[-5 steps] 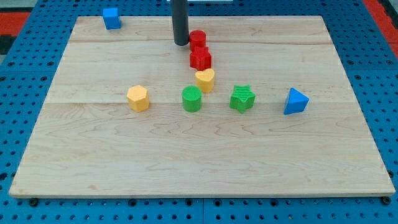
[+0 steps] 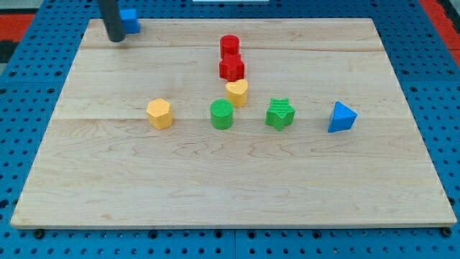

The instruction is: Push the blue cube towards the right side of the board

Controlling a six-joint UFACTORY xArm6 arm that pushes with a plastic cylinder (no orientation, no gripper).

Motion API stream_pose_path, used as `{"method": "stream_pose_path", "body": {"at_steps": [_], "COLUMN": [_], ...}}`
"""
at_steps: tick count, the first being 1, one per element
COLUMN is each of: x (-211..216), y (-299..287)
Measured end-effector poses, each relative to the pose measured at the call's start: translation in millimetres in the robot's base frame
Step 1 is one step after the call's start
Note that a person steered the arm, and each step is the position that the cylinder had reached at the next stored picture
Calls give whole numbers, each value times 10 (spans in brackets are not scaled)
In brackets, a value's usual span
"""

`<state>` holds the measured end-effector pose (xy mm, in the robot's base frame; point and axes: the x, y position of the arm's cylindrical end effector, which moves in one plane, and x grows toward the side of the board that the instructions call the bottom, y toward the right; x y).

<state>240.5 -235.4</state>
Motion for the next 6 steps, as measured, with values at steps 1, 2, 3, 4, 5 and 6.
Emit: {"method": "stream_pose_path", "body": {"at_steps": [1, 2, 3, 4, 5, 6], "x": [-321, -489, -492, -488, -484, -488], "y": [-256, -230, -117, 264, 514, 802]}}
